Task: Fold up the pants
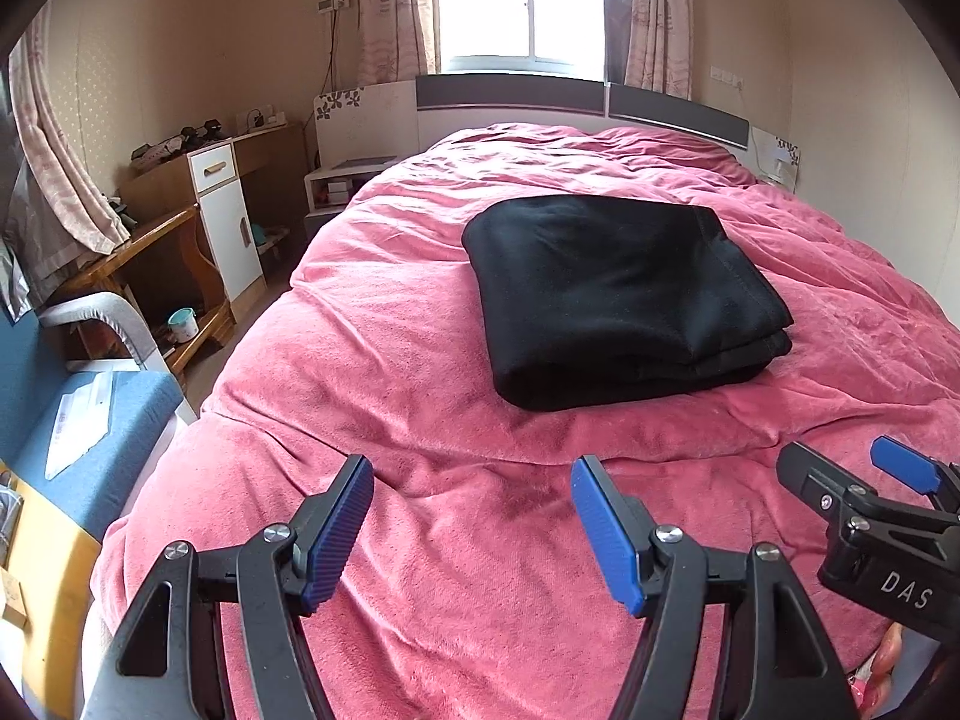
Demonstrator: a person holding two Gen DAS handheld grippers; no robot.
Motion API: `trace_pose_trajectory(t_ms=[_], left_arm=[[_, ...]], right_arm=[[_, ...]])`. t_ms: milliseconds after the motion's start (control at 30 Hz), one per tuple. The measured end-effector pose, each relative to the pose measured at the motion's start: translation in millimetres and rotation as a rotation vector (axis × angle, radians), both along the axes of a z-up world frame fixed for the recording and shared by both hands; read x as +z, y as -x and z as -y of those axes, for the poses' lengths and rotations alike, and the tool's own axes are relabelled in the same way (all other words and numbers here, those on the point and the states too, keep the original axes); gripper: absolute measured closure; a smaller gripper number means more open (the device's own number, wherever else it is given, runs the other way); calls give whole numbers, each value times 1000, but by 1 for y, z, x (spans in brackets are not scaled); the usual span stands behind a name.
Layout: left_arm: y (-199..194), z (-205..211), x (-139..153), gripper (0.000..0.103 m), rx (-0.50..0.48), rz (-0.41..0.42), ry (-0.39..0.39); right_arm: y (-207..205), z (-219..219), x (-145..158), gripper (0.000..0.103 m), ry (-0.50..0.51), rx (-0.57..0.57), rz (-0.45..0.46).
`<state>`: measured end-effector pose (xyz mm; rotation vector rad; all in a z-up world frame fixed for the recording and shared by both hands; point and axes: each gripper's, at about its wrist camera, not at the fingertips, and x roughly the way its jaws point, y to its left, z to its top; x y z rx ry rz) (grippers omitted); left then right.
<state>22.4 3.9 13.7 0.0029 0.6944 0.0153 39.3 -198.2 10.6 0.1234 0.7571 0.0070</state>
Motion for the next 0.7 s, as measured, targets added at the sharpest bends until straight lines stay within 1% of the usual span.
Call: trace_pose_trajectory(t_ms=[133, 400, 700], left_arm=[[0, 0, -1, 33, 1, 0, -5], [4, 2, 2, 33, 11, 26, -25], [3, 3, 0, 33, 7, 12, -19]], right_arm=[[0, -2, -1, 0, 3, 5, -1], [0, -2, 0, 0, 1, 6, 0], [0, -3, -1, 0, 4, 9, -3]])
